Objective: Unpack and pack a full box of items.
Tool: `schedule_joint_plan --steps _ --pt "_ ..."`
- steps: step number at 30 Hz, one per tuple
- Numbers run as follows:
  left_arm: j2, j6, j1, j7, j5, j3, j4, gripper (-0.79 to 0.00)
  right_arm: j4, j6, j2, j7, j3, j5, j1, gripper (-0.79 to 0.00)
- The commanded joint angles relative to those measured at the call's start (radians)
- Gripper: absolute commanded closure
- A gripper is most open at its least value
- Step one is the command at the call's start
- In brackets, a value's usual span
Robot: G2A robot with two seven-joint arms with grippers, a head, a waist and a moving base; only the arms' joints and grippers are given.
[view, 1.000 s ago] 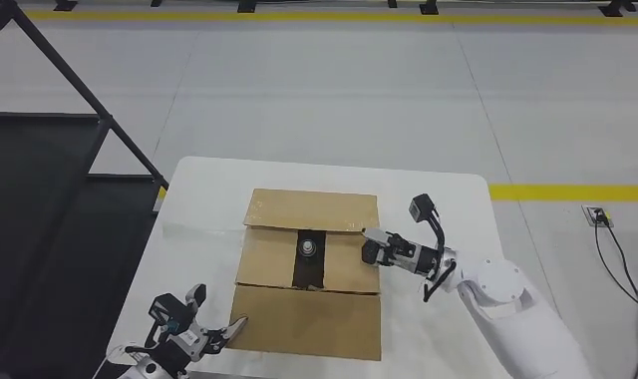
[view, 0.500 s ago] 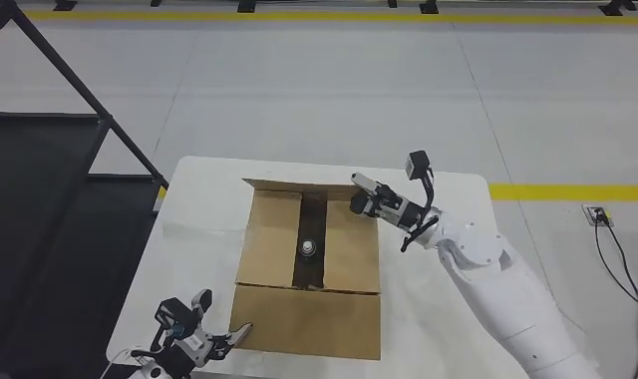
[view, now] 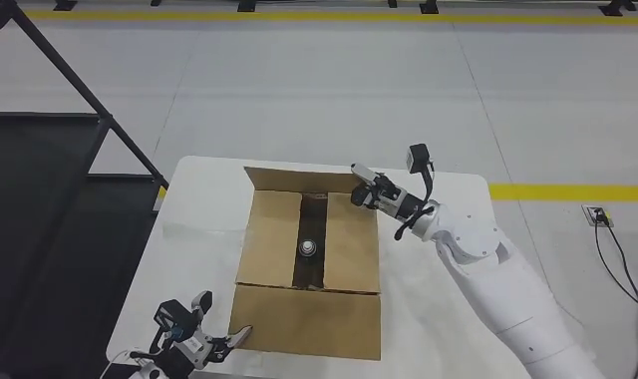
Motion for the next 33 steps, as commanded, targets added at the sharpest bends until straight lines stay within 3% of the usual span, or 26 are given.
schedule_joint_plan --steps 1,5,13,23,33 --pt "0.000 0.000 0.000 0.000 0.000 0.000 0.000 -0.785 0.000 0.000 0.000 0.000 0.000 0.000 0.000 -0.785" --pt "0.000 0.000 0.000 0.000 0.000 0.000 0.000 -0.785 0.000 0.065 -0.012 -0.047 -0.021 0.001 0.021 -0.785" --pt "0.000 0.015 -0.001 0.003 -0.001 0.011 0.001 -0.785 0.118 0.248 -0.080 -0.211 -0.129 -0.031 0.176 -0.785" --pt "0.001 0.022 -0.019 -0.009 0.015 0.042 0.031 -0.785 0.423 0.300 -0.172 -0.256 -0.213 0.017 0.330 -0.785" --pt "0.001 0.045 -0.057 -0.029 0.031 0.076 0.082 -0.785 0.637 0.302 -0.263 -0.276 -0.274 0.038 0.405 -0.785"
